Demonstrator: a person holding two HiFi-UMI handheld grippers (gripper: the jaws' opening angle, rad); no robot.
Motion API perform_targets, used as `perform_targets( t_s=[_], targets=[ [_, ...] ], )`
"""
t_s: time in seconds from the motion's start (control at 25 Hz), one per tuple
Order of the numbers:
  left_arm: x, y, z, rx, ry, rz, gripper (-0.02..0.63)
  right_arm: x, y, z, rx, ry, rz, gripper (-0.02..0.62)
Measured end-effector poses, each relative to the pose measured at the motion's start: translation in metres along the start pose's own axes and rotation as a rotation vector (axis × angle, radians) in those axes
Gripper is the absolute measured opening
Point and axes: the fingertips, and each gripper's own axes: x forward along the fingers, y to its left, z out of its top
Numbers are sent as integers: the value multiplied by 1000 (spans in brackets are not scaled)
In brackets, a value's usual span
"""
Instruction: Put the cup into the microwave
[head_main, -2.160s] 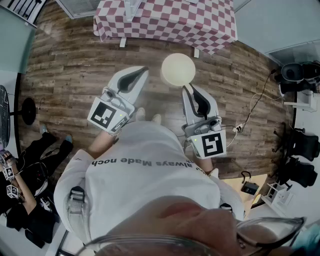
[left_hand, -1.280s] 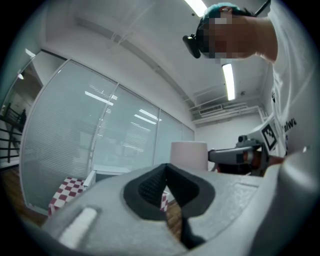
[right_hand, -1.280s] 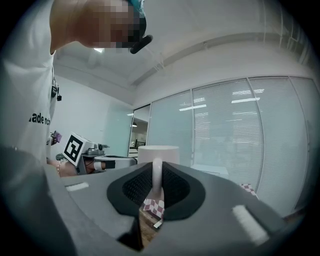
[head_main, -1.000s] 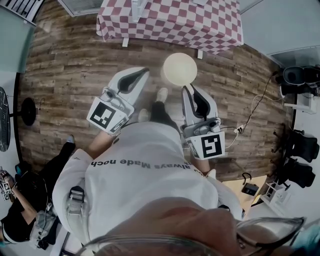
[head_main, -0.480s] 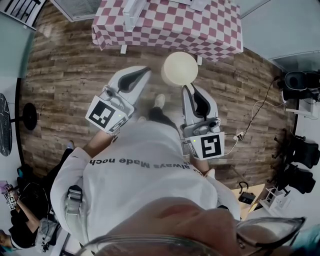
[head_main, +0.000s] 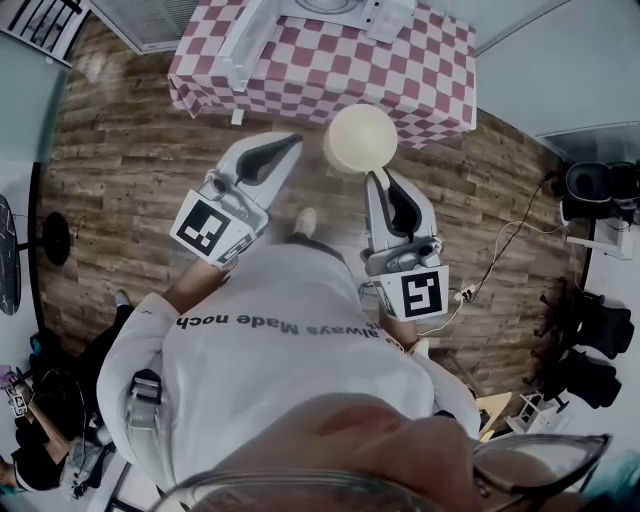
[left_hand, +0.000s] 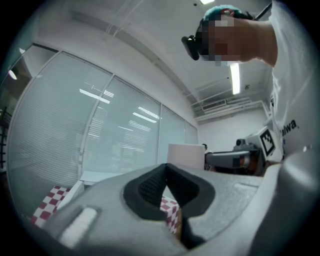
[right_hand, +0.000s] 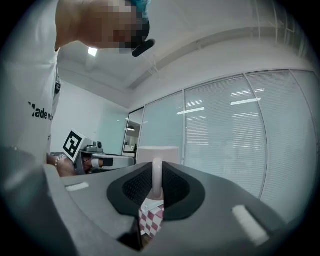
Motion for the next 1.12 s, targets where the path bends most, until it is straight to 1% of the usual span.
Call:
perform_targets(
  t_s=[0.24, 0.52, 0.76, 1.12],
  targets=[
    [47, 18, -11, -15, 4, 35, 5, 15, -50, -3, -7, -12, 19, 40],
    [80, 23, -19, -29, 5, 66, 5, 17, -86, -9, -13, -5, 32, 40],
    [94, 19, -20, -30, 12, 46, 5, 18, -100, -10, -12, -6, 28, 40],
    [96, 46, -22, -31, 4, 48, 5, 43, -99, -12, -23, -2, 46, 40]
  ],
)
